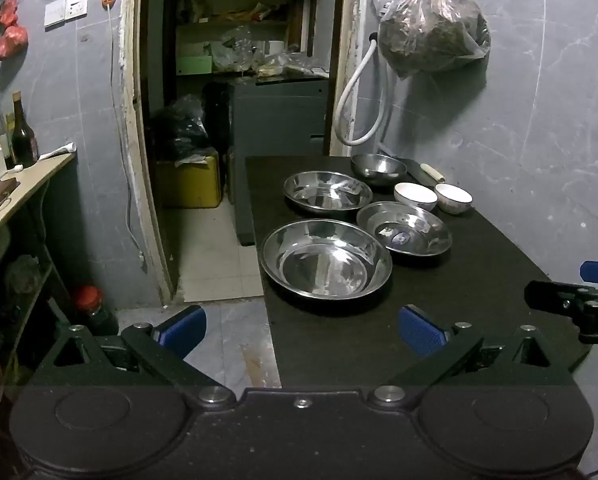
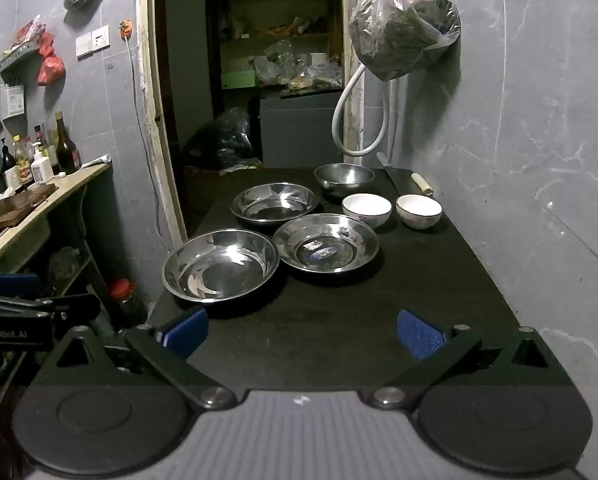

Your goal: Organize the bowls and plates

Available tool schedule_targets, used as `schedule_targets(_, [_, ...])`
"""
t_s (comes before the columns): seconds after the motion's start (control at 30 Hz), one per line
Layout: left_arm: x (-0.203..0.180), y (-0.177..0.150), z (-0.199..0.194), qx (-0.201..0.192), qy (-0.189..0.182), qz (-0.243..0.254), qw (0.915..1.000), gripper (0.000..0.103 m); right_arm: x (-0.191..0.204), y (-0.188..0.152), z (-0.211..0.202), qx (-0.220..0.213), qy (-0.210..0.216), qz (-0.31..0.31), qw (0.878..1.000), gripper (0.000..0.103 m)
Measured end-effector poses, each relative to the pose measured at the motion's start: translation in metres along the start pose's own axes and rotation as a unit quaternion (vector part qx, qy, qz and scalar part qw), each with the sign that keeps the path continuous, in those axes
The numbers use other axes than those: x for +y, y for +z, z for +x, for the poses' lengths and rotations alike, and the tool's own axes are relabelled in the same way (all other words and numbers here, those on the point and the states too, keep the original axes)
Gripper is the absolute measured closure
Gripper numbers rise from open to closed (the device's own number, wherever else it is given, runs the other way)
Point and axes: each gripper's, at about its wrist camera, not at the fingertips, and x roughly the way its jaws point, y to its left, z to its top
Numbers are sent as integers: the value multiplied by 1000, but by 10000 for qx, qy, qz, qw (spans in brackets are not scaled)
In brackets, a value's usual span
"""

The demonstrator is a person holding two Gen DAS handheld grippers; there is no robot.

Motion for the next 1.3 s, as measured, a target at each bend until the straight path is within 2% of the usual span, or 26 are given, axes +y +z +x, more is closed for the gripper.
schedule_targets(1.3, [-1, -2, 6, 38, 43, -16, 10000, 1, 4, 0, -2, -24, -23, -73, 10000, 0])
